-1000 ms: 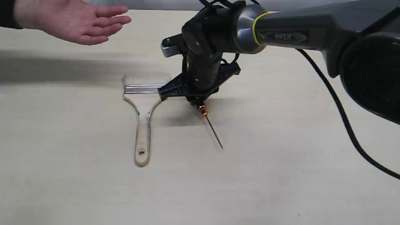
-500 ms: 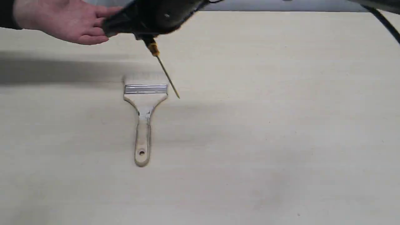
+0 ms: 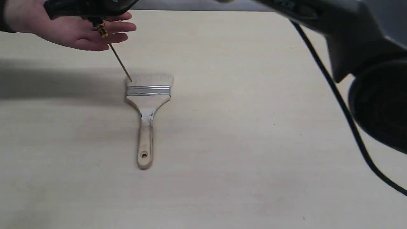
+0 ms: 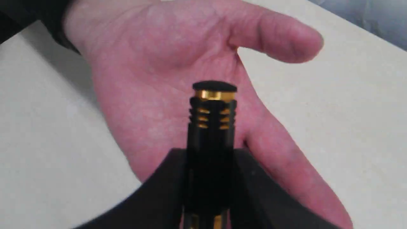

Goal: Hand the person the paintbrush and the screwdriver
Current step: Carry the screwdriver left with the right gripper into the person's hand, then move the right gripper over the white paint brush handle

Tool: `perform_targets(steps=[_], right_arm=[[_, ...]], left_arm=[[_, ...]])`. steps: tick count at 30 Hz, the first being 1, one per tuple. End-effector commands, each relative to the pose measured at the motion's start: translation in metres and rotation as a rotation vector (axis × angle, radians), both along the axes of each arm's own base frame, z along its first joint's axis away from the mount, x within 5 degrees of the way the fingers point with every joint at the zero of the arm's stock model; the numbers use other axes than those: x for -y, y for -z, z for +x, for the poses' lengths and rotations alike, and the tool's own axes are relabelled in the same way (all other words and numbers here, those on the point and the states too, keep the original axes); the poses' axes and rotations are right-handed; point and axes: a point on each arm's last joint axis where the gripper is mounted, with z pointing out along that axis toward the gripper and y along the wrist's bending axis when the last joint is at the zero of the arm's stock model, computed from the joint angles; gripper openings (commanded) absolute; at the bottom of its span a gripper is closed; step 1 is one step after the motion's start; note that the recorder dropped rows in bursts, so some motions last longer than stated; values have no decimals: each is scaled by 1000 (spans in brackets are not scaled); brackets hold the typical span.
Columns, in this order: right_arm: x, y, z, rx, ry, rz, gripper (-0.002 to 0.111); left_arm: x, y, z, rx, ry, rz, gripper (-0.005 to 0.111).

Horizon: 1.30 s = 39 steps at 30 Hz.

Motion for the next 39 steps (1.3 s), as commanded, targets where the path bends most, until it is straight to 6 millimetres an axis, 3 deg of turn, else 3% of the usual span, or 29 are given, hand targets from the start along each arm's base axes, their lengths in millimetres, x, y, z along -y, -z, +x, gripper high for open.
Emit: perform_targets(steps=[1, 5, 7, 9, 17, 24, 30, 39], right_arm=[[-7, 17, 9, 15, -14, -11, 6], [-10, 33, 11, 1, -31, -40, 28], [-10, 33, 11, -2, -31, -43, 41], [-10, 30, 10, -15, -30, -20, 47], [0, -9, -3, -28, -35, -1, 47], [22, -37, -21, -102, -19, -111, 47], [38, -30, -25, -186, 69, -272, 47], [35, -5, -23, -288, 109, -308, 47]], left_arm=[[0, 0, 0, 6, 5, -3, 0], [0, 0, 0, 6, 5, -3, 0], [0, 0, 0, 6, 5, -3, 0], [0, 0, 0, 6, 5, -3, 0], [0, 0, 0, 5, 6, -6, 0], [0, 0, 0, 5, 6, -6, 0], [0, 0, 0, 6, 5, -4, 0], [0, 0, 0, 6, 5, -4, 0]])
